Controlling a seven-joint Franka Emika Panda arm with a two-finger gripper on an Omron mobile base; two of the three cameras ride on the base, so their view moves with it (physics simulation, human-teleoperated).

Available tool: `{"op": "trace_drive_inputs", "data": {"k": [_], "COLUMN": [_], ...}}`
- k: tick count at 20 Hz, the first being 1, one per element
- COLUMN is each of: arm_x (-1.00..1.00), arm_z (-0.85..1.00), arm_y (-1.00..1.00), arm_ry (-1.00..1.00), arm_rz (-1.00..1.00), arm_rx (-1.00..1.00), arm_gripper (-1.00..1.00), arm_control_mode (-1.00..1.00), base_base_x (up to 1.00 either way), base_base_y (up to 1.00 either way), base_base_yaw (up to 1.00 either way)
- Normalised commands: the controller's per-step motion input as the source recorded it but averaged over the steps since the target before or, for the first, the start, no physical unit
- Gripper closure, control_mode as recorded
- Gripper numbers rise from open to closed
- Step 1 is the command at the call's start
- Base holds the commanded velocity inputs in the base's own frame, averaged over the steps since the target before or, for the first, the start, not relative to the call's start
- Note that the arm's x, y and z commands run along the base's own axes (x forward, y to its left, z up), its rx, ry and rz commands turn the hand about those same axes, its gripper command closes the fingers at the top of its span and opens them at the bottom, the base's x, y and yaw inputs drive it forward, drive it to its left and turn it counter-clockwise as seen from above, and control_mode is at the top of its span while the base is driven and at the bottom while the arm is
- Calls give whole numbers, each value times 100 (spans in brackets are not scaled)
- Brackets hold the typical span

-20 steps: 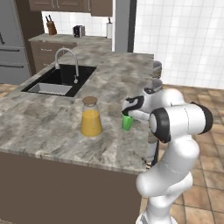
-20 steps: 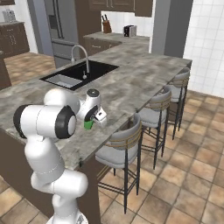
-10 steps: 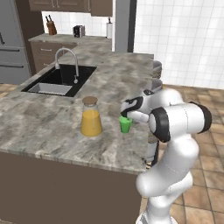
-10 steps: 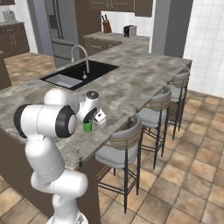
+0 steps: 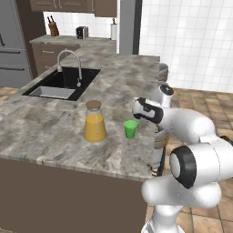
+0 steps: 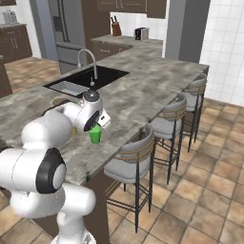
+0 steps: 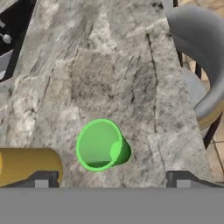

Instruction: Place the pitcher and cup on the dining counter for serving.

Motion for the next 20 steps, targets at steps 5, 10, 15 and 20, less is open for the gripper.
{"op": "trace_drive_inputs", "data": {"k": [5, 10, 15, 20], "arm_x": [-100, -100, -100, -100], "arm_z": [97, 82, 31, 3], "arm_y": [0, 0, 1, 11], "arm_ry": [-27, -21, 5, 9], "arm_rz": [0, 3, 3, 6], "arm_rx": [0, 0, -6, -14], "arm_gripper": [-100, -100, -100, -100], "arm_control_mode": [-100, -100, -100, -100], "base_base_x": [0, 0, 0, 0], "base_base_y": [0, 0, 0, 0], "base_base_yaw": [0, 0, 0, 0]}}
